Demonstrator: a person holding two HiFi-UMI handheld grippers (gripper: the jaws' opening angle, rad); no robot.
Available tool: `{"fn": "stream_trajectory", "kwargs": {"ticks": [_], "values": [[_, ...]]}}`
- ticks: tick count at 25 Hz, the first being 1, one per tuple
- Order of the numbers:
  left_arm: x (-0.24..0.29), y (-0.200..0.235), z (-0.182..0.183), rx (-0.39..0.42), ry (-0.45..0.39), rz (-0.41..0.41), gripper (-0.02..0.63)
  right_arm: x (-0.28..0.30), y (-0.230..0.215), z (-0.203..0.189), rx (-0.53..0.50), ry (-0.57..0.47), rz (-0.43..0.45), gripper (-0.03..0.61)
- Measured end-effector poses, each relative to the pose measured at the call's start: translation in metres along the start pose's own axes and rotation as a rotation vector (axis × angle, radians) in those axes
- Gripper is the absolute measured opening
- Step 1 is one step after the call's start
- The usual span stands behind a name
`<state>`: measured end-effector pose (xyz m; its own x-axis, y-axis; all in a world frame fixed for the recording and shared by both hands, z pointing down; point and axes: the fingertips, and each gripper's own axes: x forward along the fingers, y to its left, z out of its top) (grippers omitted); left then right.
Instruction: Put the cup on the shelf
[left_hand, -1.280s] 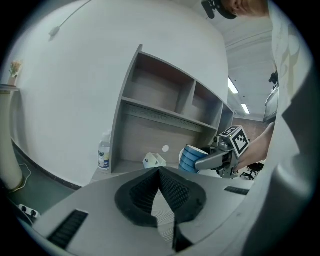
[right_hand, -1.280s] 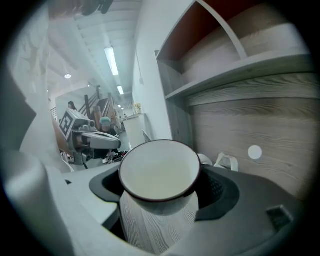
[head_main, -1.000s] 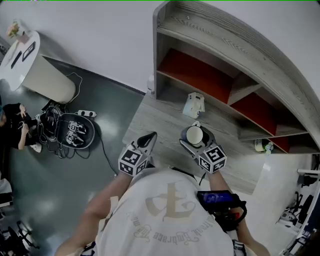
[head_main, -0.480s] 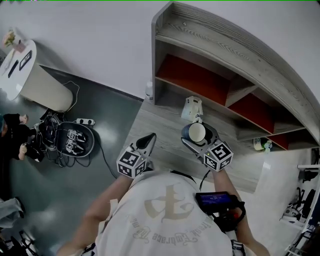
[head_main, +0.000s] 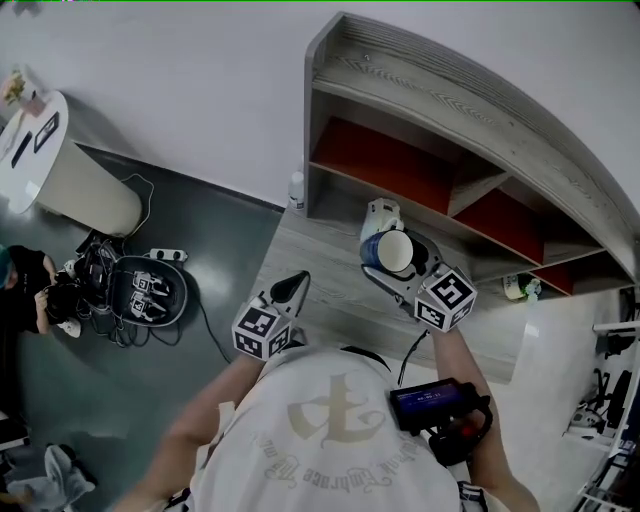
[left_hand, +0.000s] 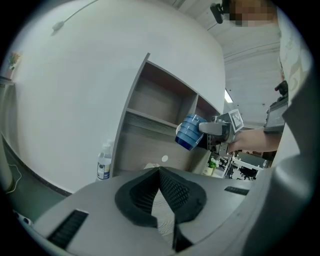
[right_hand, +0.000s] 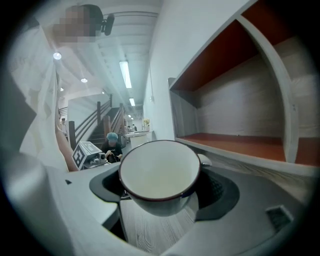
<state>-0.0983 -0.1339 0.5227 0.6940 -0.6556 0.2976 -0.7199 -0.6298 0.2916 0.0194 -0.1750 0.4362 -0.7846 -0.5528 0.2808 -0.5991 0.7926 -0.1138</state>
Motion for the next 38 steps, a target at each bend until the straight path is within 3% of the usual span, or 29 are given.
{"fn": "stream_trajectory", "kwargs": {"ticks": [21, 26, 32, 38], "values": [[-0.011, 0.015, -0.001, -0.008, -0.007, -0.019, 0.002, 0.024, -0.025, 0.096, -0.053, -0.081, -0.014, 0.410], [-0.009, 0.017, 0.000, -0.007, -0.012, -0.021, 0.002, 0.031, -0.042, 0.113, -0.051, -0.074, -0.080, 0.410], [-0.012, 0.022, -0.002, -0.012, -0.009, -0.018, 0.002, 0.039, -0.081, 0.112, -0.023, -0.016, -0.271, 0.410], [-0.017, 0.030, -0.003, -0.020, -0.011, -0.011, 0.002, 0.045, -0.112, 0.117, 0.002, 0.005, -0.379, 0.411]]}}
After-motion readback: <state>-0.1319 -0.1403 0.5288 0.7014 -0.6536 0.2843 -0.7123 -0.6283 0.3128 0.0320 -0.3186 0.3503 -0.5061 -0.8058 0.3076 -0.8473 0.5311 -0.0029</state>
